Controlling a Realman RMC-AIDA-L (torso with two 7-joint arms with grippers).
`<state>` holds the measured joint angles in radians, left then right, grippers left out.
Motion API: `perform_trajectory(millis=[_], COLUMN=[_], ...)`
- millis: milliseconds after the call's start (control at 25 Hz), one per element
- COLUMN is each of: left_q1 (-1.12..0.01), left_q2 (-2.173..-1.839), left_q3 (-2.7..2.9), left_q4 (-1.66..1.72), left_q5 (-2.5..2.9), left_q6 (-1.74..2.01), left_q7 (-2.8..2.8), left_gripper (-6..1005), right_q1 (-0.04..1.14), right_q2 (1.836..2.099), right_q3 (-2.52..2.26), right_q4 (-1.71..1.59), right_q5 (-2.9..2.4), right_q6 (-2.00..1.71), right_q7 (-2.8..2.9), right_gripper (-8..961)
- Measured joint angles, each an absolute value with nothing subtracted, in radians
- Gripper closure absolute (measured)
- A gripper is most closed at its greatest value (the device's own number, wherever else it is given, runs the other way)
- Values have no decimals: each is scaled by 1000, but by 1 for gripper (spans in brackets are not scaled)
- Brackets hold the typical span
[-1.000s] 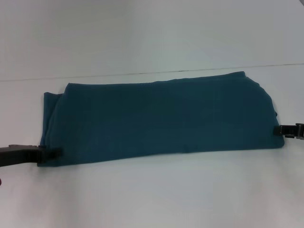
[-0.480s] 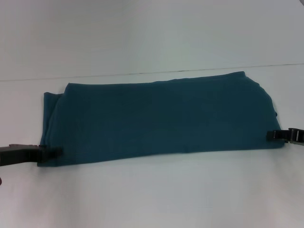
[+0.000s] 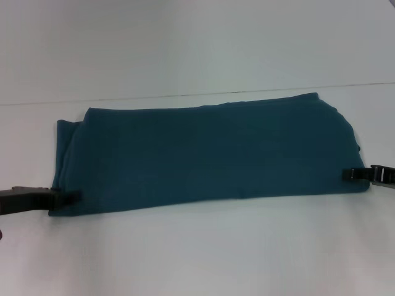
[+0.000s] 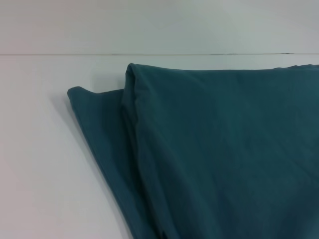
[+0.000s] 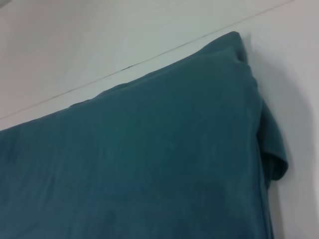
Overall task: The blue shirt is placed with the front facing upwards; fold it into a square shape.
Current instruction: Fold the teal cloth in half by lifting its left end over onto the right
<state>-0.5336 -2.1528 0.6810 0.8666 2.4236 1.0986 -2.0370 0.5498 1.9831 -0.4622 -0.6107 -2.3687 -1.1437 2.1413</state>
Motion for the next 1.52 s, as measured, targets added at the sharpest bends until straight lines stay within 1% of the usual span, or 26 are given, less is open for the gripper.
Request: perform_trajectory(millis=[280,720,880,920,1040,1080,1240,1320,1520], left_q1=[-538,-547,-552,-554,-556,-556,-557,-558,-558], left_q2=[-2151,-2151,-2151,-2151,-2151,-2151,-2152,-2153,-2154], left_q3=[681,701,711,712,712,712,712,714,719], left_q4=[867,867,869,870,873,874,874,874,875], left_q5=[2424,2425,2447,2454,2464,2465,2465,2466,2466], left_q6=[1105,1100,1088,1085,1083,1083,1083,1082,1078], left_q7=[-2037,-2037,-2058,-2068,-2079,-2079,-2079,-2080,-2083], left_gripper=[526,553,563,611,756,804,915,971,966], right_q1=[553,553,552,552,551,551,551,551,551], right_q2=[1983,1981,1980,1979,1979,1979,1980,1980,1980], right_q3=[-463,-463,-464,-463,-460,-461,-463,-463,-460], right_q4=[-617,-619,-622,-622,-632,-635,-638,-638,-644], right_q5=[-2368,-2369,-2368,-2368,-2367,-2367,-2367,-2367,-2367], right_q6=[-1156,-1159,-1174,-1178,-1183,-1184,-1184,-1184,-1184], right_q7=[2141,2141,2141,2141,2141,2140,2140,2140,2140], right_gripper=[447,517,661,697,893,902,938,937,934])
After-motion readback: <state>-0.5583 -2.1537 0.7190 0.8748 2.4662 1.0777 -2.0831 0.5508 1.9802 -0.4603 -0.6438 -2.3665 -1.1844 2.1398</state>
